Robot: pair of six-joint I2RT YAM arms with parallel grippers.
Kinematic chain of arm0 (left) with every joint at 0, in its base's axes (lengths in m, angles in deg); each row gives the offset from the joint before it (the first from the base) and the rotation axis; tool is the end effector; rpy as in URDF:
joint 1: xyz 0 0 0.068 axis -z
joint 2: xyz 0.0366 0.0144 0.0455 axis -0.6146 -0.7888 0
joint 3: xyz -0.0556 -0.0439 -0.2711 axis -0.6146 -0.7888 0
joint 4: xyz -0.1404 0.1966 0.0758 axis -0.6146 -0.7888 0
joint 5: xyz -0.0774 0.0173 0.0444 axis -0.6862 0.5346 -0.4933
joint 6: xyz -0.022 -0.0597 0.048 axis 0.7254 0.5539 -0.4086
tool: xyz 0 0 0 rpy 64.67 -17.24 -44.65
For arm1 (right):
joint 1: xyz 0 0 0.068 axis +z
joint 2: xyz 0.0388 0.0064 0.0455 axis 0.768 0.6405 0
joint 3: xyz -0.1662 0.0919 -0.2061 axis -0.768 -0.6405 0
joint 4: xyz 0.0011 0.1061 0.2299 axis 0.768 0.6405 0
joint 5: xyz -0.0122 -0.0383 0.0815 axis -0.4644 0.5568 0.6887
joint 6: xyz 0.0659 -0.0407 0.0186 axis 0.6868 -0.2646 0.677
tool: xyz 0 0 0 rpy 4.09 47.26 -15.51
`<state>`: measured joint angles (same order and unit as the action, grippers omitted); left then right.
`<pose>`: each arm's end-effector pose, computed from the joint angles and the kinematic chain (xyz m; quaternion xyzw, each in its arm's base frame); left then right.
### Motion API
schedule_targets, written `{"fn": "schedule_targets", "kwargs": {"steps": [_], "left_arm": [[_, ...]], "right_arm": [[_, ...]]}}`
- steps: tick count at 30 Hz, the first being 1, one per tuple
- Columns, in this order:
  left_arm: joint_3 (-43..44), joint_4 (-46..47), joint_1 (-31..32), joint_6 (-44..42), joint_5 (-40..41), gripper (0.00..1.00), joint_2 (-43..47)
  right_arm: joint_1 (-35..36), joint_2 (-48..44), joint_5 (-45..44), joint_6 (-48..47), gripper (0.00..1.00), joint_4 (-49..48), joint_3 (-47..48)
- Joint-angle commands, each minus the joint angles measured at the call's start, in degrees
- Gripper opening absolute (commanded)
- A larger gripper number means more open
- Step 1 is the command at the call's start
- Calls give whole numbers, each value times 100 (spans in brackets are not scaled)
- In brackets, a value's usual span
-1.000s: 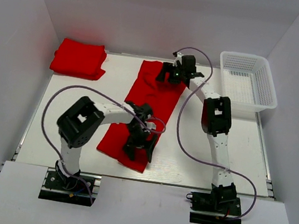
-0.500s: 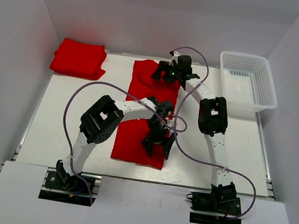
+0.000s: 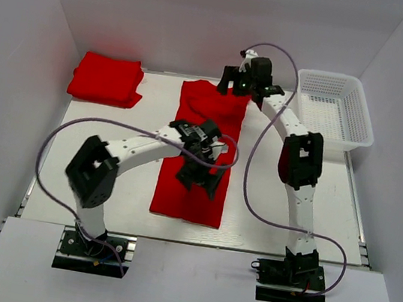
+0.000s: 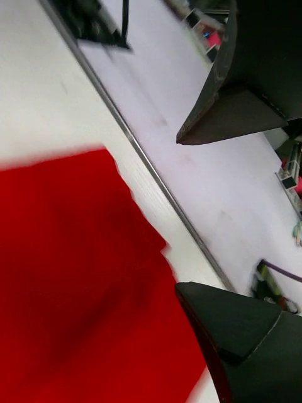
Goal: Fold and stack the t-shirts
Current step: Rotate the tshirt 90 degrees
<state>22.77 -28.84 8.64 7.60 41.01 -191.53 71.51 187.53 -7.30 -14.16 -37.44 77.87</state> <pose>0.2304 -0.2793 0.2115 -0.2318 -0.9503 0.2074 0.0161 0.5463 0.2308 0.2323 -0.1442 0.8308 0.2408 0.4806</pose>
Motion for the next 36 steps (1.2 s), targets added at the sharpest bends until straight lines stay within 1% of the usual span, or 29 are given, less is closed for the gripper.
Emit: {"fn": "schedule_targets", "kwargs": {"steps": [1,2,3,5,6,9,10,11,12,13,14,15,16,19,21,24,26,27,28,30,32,35,36], "left_arm": [[-772,-338,-156,480,1093,100,960],[-1079,-461,-218,613,1539,100,1076],[-1221,-645,-383,736,1735,100,1181],[-1537,-646,-604,957,2121,100,1549],[-1608,-577,-848,957,2211,100,1665],[-1513,-349,-1315,957,2658,100,1868],[-1451,-148,-1647,957,2729,100,1868],[-1338,2,-1825,888,2730,100,1868],[-1337,169,-2209,791,2643,100,1790],[-1241,423,-2405,721,2538,100,1598],[-1109,530,-2589,589,2249,100,1483],[-1047,644,-2765,501,2099,100,1368],[-994,741,-3037,500,1967,100,1254],[-984,1067,-3407,368,1343,100,1043],[-1072,1225,-3522,368,1219,100,1094],[-1467,1567,-3742,368,1017,100,1340],[-1967,1822,-3926,368,474,100,1744],[-2352,2110,-3979,316,10,100,1884],[-2521,2235,-3980,316,-151,100,2016],[-2864,2368,-4137,316,-302,100,2307],[-2997,2421,-4199,316,-363,100,2491],[-3068,2474,-4200,263,-425,100,2545],[-3129,2474,-4200,263,-591,100,2545]], "right_arm": [[19,-1108,-610,-279,90,365,-180],[19,-1188,-803,-270,90,452,-260],[19,-1337,-848,-227,90,784,-304],[80,-1470,-1058,-140,90,1032,-523],[37,-1601,-1086,-112,90,1338,-585],[107,-1707,-1148,11,90,1787,-849],[150,-1708,-1121,28,90,1859,-980],[203,-1743,-1121,72,90,1946,-1025],[256,-1778,-1182,99,90,1947,-1208],[326,-1813,-1200,142,90,1930,-1419],[414,-1822,-1218,195,90,1912,-1534],[432,-1813,-1209,195,90,1886,-1805],[510,-1804,-1218,195,90,1860,-1877],[651,-1595,-1341,248,90,1912,-1984],[678,-1401,-1515,266,90,1938,-1888],[704,-1085,-1587,301,90,1895,-1711],[678,-760,-1657,310,90,1964,-1413],[669,-645,-1675,353,90,2052,-1325],[652,-566,-1649,371,90,2105,-1159],[634,-328,-1683,371,90,2123,-1087],[626,-179,-1850,371,90,2097,-1008],[547,58,-2148,441,90,2175,-746],[503,172,-2149,424,90,2202,-562]]}}
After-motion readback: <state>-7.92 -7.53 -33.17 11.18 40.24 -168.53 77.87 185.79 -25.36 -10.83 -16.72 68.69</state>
